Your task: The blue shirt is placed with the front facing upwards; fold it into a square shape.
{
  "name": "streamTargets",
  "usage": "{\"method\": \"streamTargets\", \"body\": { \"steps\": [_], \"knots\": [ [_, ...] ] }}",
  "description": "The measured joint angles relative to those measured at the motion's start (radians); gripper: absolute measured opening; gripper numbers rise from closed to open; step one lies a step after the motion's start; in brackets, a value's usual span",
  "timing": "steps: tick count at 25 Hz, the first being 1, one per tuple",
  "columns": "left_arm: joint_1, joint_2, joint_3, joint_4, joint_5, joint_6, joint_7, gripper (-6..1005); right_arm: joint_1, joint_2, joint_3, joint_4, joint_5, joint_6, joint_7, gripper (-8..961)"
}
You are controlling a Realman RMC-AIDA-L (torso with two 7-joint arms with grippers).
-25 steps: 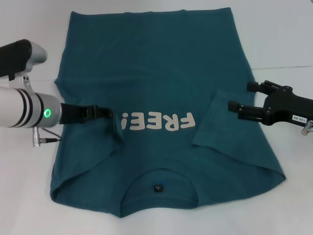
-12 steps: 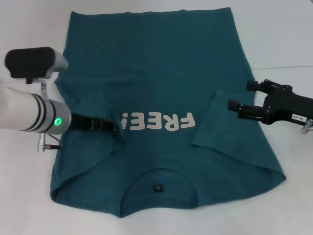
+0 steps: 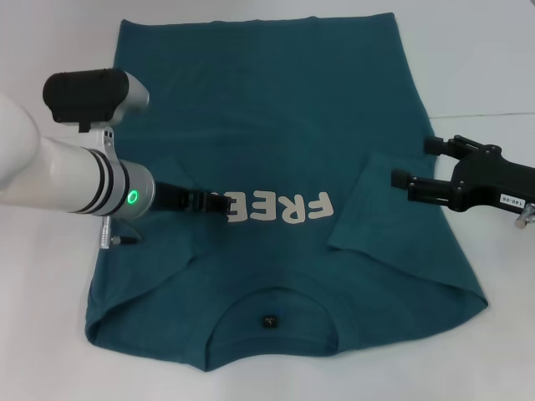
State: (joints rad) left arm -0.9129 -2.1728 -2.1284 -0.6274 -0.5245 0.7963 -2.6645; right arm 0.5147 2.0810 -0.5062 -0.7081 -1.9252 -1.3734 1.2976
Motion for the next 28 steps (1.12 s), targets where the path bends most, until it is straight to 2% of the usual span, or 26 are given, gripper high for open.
{"method": "streamTargets", "body": {
  "steps": [5,14,21,28],
  "knots": [
    [0.018,0.005,0.001,-0.005,-0.033,-0.024,0.003,918,-0.001,0.001,0.000,0.005,0.000,0.006,-0.001,942],
    [0.033,0.007,0.010,-0.021,-0.007,-0.045,0.004,917,0.000,0.001,0.000,0.006,0.000,0.007,-0.001,942],
    [0.033,0.006,0.143,-0.015,0.014,-0.082,-0.002,917,0.001,0.000,0.000,0.006,0.000,0.007,0.001,942],
    [0.032,0.003,0.203,-0.013,0.014,-0.104,-0.003,917,0.000,-0.001,0.000,0.006,0.000,0.007,0.006,942]
  ]
}}
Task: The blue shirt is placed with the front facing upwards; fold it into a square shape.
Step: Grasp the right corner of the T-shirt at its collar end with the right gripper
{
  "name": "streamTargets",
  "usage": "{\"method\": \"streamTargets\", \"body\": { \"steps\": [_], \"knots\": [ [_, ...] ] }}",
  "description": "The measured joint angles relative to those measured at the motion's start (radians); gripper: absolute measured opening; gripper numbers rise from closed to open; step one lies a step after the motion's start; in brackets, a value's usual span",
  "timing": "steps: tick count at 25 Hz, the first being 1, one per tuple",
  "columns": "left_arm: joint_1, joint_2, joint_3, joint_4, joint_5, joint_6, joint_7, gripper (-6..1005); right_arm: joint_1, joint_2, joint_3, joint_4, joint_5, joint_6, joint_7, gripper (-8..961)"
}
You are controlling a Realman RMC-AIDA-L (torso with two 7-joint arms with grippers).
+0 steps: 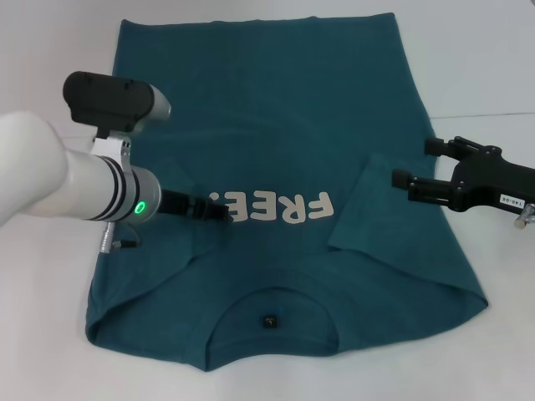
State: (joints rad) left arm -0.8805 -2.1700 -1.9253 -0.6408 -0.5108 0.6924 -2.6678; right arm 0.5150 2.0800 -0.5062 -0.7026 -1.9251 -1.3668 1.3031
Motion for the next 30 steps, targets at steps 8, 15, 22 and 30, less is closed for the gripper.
{"method": "streamTargets", "body": {
  "steps": [8,15,22,30],
  "knots": [
    [-0.026,-0.005,0.056,0.046,-0.008,-0.043,-0.002,916,-0.001,0.000,0.000,0.000,0.000,0.000,0.001,942],
    [-0.033,-0.006,0.057,0.055,-0.010,-0.061,-0.003,916,-0.001,0.000,0.000,0.000,0.002,0.000,0.001,942],
    [0.065,0.003,0.025,-0.125,-0.107,-0.009,0.004,916,0.000,0.000,0.006,0.000,0.010,0.001,0.005,942],
    [0.183,0.024,-0.239,-0.323,-0.369,0.270,0.205,915,-0.004,-0.005,0.012,0.002,0.013,0.004,0.048,941]
  ]
}}
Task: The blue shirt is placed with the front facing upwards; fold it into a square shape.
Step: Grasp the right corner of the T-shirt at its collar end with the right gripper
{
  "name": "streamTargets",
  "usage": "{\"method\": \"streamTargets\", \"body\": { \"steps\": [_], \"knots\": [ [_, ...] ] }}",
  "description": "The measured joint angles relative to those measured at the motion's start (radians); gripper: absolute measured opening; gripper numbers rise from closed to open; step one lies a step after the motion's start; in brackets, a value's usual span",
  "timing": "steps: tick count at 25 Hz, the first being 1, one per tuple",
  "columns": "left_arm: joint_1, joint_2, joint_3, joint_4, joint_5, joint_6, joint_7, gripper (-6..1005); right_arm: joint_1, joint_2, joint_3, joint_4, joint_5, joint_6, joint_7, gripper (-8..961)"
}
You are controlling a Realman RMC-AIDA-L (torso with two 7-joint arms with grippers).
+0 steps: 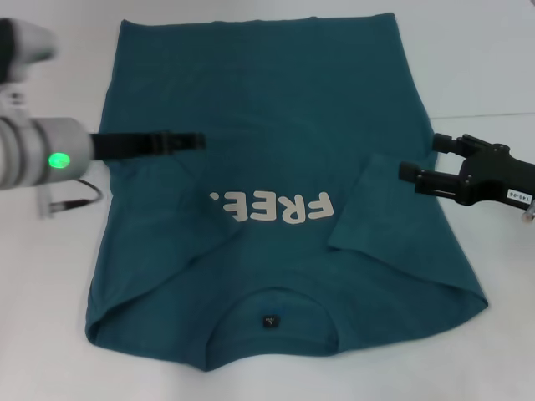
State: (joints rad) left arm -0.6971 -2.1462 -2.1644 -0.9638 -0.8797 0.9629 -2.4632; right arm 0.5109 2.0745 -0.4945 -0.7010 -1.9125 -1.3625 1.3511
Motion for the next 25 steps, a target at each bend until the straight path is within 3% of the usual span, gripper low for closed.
{"method": "streamTargets", "body": {
  "steps": [5,11,12,14,15,18,21,25],
  "knots": [
    [0.012,0.040,-0.222,0.039,-0.072,0.217,0.173,915,-0.008,-0.014,-0.006,-0.010,-0.004,-0.007,0.081,941],
    [0.048,0.115,-0.288,0.111,-0.125,0.368,0.253,915,-0.013,-0.061,-0.006,-0.013,-0.005,-0.033,0.232,941],
    [0.048,0.115,-0.288,0.111,-0.125,0.368,0.253,915,-0.014,-0.071,-0.007,-0.014,-0.007,-0.040,0.264,941],
    [0.073,0.151,-0.342,0.136,-0.182,0.453,0.323,915,-0.014,-0.087,-0.009,-0.023,-0.013,-0.055,0.309,942],
    [0.077,0.155,-0.347,0.138,-0.187,0.461,0.330,915,-0.014,-0.096,-0.012,-0.035,-0.022,-0.064,0.344,942],
    [0.092,0.187,-0.355,0.151,-0.196,0.507,0.349,914,-0.013,-0.107,-0.023,-0.086,-0.069,-0.078,0.446,940],
    [0.111,0.198,-0.354,0.156,-0.182,0.506,0.344,914,-0.011,-0.110,-0.027,-0.159,-0.134,-0.087,0.563,937],
    [0.142,0.194,-0.357,0.153,-0.179,0.506,0.347,914,-0.009,-0.121,-0.027,-0.263,-0.245,-0.133,0.753,933]
  ]
}}
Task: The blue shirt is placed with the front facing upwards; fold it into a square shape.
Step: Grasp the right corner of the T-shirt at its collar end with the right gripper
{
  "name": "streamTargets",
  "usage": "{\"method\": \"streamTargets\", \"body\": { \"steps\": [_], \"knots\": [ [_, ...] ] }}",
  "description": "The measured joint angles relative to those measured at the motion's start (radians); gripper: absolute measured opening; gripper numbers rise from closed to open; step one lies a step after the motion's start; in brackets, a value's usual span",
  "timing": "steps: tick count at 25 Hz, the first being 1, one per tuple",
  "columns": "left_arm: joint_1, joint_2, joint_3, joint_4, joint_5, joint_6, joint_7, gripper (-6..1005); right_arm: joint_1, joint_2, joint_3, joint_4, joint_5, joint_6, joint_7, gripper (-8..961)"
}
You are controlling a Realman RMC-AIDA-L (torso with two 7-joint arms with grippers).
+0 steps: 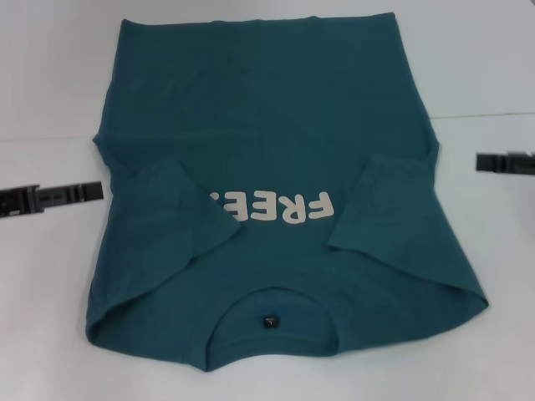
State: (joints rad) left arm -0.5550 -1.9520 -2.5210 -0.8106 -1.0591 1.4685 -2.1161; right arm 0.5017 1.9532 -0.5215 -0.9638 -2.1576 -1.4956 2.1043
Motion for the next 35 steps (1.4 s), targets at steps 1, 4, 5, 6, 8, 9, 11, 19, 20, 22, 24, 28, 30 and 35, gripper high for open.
{"method": "streamTargets", "body": {
  "steps": [1,4,5,6,8,9,11,19,20,22,24,28,30,35],
  "knots": [
    [0.006,-0.002,0.000,-0.002,-0.001,0.000,0.003,914,0.001,-0.005,0.000,-0.019,-0.029,-0.015,0.043,932],
    [0.016,-0.005,0.000,-0.002,-0.005,0.000,0.007,914,0.003,-0.025,0.005,-0.049,-0.110,-0.051,0.158,929],
    [0.017,-0.007,-0.001,-0.001,-0.005,0.000,0.008,914,0.003,-0.031,0.007,-0.051,-0.129,-0.063,0.189,928],
    [0.017,-0.009,-0.001,-0.001,-0.005,0.001,0.008,914,0.002,-0.035,0.008,-0.051,-0.145,-0.077,0.211,927],
    [0.017,-0.019,-0.001,-0.006,-0.007,0.002,0.008,914,-0.004,-0.038,0.013,-0.051,-0.160,-0.097,0.241,925],
    [0.016,-0.022,-0.001,-0.008,-0.007,0.001,0.008,914,-0.008,-0.039,0.018,-0.050,-0.167,-0.105,0.253,924],
    [0.012,-0.028,-0.002,-0.009,-0.007,-0.004,0.008,914,-0.017,-0.039,0.029,-0.042,-0.181,-0.118,0.270,922],
    [0.004,-0.029,-0.007,-0.011,-0.008,-0.039,0.009,913,-0.042,-0.047,0.049,-0.020,-0.237,-0.160,0.317,914],
    [0.004,-0.029,-0.007,-0.011,-0.008,-0.044,0.009,913,-0.042,-0.049,0.055,-0.017,-0.238,-0.167,0.323,913],
    [0.004,-0.028,-0.007,-0.011,-0.008,-0.051,0.009,913,-0.040,-0.053,0.064,-0.004,-0.240,-0.183,0.332,911],
    [0.003,-0.028,-0.007,-0.012,-0.008,-0.053,0.009,913,-0.036,-0.058,0.068,0.012,-0.240,-0.191,0.342,909],
    [0.001,-0.028,-0.008,-0.013,-0.009,-0.060,0.010,913,-0.029,-0.067,0.067,0.061,-0.241,-0.181,0.349,904],
    [0.001,-0.028,-0.008,-0.013,-0.009,-0.062,0.010,913,-0.027,-0.070,0.061,0.083,-0.242,-0.167,0.350,902],
    [0.001,-0.029,-0.008,-0.013,-0.009,-0.075,0.010,912,-0.023,-0.077,0.053,0.159,-0.245,-0.119,0.348,897]
  ]
}}
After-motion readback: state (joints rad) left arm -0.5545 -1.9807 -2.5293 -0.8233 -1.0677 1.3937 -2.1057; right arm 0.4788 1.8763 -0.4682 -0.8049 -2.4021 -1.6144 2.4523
